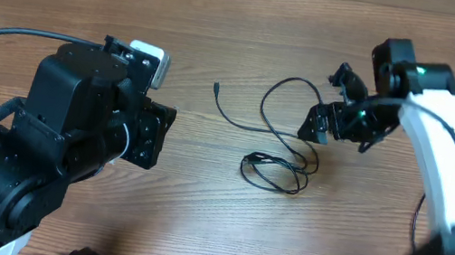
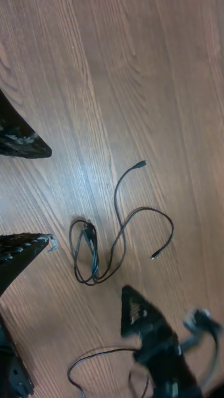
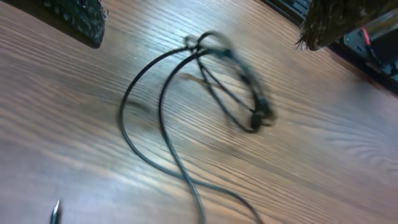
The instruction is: Untangle cables
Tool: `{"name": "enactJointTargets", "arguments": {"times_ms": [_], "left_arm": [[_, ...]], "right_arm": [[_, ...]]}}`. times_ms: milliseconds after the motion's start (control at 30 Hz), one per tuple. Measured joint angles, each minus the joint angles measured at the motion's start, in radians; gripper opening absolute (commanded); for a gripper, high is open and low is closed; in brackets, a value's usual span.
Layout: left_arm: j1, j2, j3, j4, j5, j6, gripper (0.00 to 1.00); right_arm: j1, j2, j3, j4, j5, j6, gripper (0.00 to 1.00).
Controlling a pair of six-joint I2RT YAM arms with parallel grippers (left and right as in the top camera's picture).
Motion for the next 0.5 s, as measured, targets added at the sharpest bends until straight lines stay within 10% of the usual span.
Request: {"name": "enactJointTargets", "arguments": {"times_ms": [500], "left_arm": [[0.000,0.000,-0.001,-0.007,0.027,0.000,0.37]], "right_arm": [[0.330,-0.452,-0.395,0.257,0.333,0.322,1.00]]}}
